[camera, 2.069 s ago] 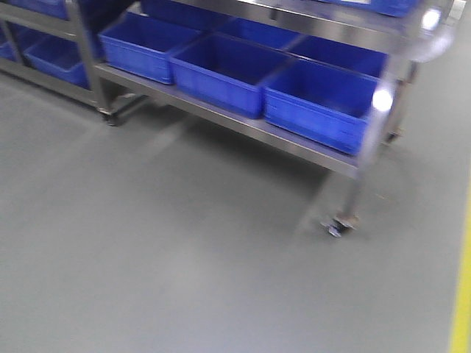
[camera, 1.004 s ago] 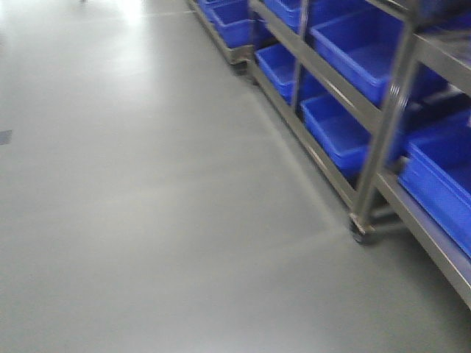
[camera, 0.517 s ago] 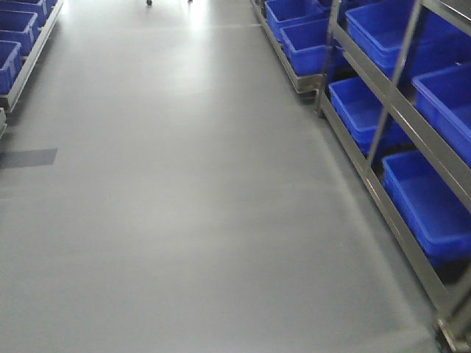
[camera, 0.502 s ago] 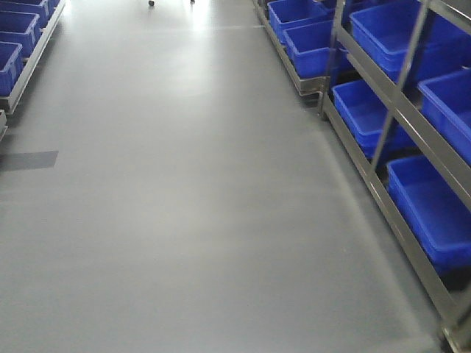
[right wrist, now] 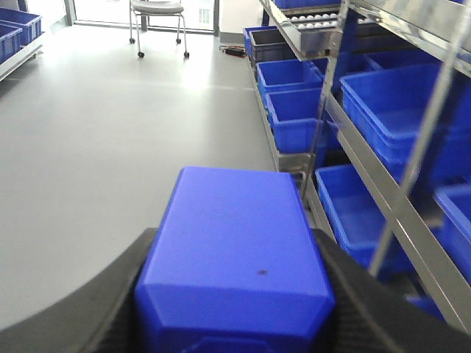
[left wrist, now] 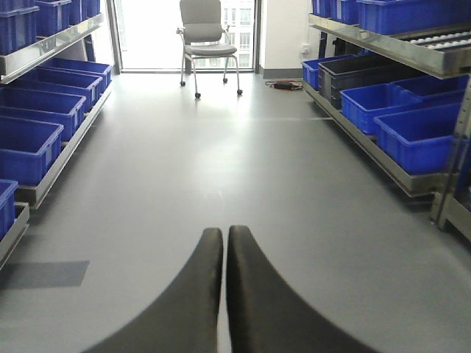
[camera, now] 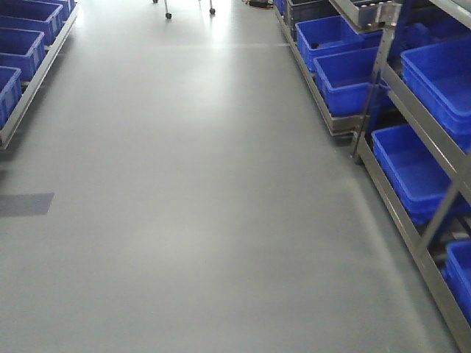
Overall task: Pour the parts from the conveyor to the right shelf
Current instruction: 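Drive along the aisle and turn toward the shelf of blue bins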
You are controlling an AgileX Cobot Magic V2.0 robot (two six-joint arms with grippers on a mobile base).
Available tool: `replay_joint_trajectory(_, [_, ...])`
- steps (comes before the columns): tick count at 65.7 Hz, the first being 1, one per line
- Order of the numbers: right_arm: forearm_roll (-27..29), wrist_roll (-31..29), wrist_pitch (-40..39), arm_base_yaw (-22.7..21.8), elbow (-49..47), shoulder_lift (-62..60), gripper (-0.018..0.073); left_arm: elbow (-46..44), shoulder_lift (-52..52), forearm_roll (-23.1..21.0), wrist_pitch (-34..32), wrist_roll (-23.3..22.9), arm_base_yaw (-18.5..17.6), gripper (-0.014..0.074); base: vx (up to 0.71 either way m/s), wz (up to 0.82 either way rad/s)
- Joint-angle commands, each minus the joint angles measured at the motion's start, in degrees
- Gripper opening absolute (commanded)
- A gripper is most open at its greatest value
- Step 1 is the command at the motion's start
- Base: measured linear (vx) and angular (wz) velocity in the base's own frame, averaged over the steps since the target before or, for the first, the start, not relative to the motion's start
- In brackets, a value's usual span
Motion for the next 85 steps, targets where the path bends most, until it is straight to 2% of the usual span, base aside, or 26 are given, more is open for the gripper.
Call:
replay_joint_trajectory(1, [0.3, -0.4, -4.6, -0.2, -1.7, 0.6, -0.0005, -1.1, -0.6, -0.5, -4.5, -0.5, -0.3, -0.0006, 0.76, 0.07])
replay_joint_trajectory(61, [0.3, -0.4, -4.6, -0.2, -1.7, 0.6, -0.0005, -1.1, -0.6, -0.5, -4.6, -0.5, -0.3, -0.0006, 0.7, -0.01])
replay_joint_trajectory(85, [0.3, -0.4, -4.6, -0.2, -1.7, 0.6, -0.0005, -1.1, -0.6, -0.5, -4.6, -0.5, -0.3, -0.0006, 0.52, 0.57])
